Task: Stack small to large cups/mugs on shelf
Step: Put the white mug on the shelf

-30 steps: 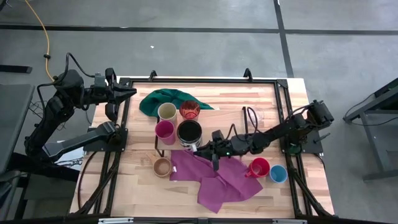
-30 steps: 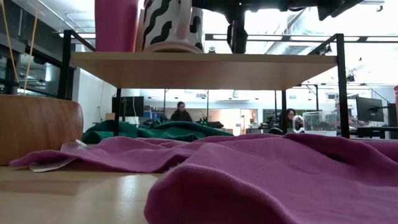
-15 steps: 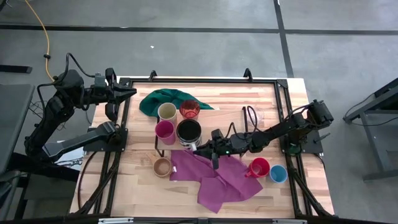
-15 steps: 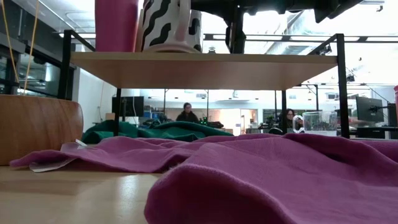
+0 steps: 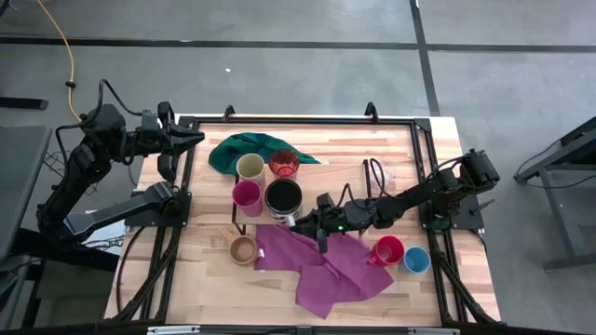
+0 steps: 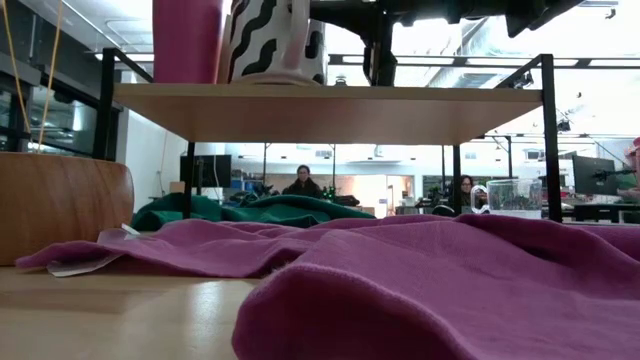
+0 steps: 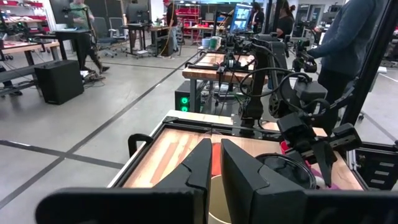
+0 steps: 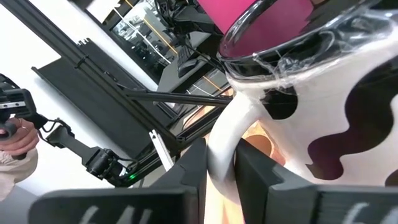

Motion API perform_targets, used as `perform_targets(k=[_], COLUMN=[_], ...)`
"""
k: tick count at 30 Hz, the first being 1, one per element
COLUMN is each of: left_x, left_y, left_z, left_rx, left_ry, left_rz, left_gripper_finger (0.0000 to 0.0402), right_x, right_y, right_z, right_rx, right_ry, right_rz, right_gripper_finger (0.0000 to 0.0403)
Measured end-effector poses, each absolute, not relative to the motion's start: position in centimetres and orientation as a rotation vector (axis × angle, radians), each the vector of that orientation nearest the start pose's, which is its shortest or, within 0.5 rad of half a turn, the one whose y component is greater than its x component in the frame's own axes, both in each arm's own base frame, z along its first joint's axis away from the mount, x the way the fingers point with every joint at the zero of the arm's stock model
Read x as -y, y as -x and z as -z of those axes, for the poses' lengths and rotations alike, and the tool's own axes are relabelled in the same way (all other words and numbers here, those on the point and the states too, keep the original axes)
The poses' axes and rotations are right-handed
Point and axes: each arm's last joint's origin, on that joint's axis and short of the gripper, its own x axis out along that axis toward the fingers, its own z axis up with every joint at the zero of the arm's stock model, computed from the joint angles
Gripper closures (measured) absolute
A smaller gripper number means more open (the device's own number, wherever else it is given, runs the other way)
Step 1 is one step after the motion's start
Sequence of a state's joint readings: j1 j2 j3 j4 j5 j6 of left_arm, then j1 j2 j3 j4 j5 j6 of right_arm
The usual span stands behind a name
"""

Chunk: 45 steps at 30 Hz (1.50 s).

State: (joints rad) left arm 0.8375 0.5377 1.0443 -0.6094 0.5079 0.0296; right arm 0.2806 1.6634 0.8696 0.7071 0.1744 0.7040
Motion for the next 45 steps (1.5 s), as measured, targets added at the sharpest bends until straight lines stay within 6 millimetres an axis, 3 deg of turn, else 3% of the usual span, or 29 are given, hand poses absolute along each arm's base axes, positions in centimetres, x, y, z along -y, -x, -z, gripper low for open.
perform_targets(k=[5,14,45], left_x=[-4.33,-4.32,-4.26], left_y=[-5.8,-5.8,-5.82], left_z=[-40.04,-40.05,-40.05], left_rx=[-0.086,-0.085,-0.084], left_ry=[0.035,0.036,0.038], left_rz=[-0.328,-0.324,-0.302], left_gripper_finger=[0.0378,0.0378,0.0378], right_x=[-9.37,-9.16,-9.28], right_y=[-34.23,-34.76,-35.03], right_z=[-22.53,-21.94,-21.6], right_rx=[-0.121,-0.107,-0.096], right_ry=[-0.68,-0.697,-0.718], right_rz=[-0.079,-0.107,-0.136], right_gripper_finger=[0.0364,0.0334,0.0331])
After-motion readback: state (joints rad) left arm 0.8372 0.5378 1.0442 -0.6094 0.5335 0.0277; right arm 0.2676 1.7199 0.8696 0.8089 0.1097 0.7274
